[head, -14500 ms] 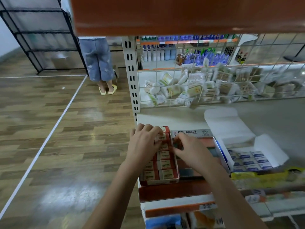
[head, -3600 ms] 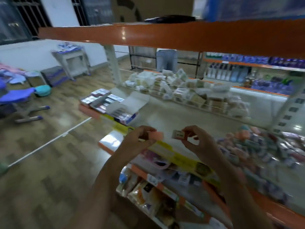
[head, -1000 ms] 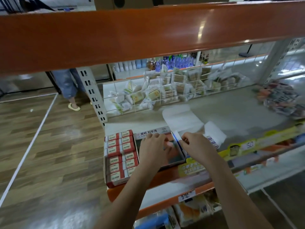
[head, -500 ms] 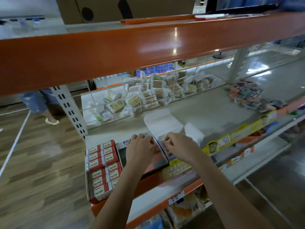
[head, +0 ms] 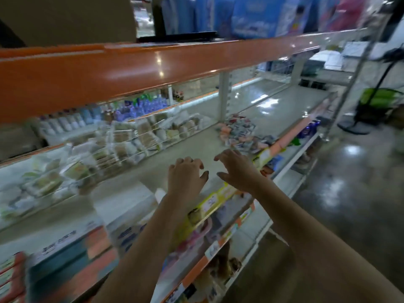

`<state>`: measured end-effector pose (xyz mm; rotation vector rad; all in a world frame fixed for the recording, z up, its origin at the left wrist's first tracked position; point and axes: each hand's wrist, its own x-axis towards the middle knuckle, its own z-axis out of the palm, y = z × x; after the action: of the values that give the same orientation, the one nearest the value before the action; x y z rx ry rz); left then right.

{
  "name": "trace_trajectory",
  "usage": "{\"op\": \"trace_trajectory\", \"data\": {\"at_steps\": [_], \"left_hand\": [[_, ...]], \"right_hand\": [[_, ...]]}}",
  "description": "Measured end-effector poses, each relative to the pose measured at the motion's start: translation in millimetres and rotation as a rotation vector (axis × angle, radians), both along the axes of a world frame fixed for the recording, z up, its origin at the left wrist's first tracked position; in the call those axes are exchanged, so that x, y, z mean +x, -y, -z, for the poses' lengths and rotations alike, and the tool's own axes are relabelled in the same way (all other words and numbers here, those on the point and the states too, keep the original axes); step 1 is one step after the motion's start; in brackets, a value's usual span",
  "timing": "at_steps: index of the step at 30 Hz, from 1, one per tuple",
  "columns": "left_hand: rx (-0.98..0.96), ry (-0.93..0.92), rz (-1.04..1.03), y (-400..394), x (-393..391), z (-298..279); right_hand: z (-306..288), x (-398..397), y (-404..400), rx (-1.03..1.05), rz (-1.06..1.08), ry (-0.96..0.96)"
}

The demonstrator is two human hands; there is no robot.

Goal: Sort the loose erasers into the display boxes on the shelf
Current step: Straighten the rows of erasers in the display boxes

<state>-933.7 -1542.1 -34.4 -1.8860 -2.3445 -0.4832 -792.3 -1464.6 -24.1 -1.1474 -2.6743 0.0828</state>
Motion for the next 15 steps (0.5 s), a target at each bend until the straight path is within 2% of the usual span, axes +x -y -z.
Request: {"op": "trace_trajectory", "data": {"at_steps": [7, 11, 15], "left_hand": [[-0.039, 0.080, 0.079, -113.2, 62.8, 9.8], [-0.082, 0.083, 0.079, -175.1, 71.9, 21.7], [-0.065, 0.113, 0.041, -236.1, 66.9, 31.3]], "right_hand": [[18.3, 84.7, -98.8, -0.047, 0.133, -0.048], [30.1, 110.3, -153.5, -0.110, 0.194, 0.001], [40.4, 119.9, -214.2, -0.136, 0.192, -0.037]]}}
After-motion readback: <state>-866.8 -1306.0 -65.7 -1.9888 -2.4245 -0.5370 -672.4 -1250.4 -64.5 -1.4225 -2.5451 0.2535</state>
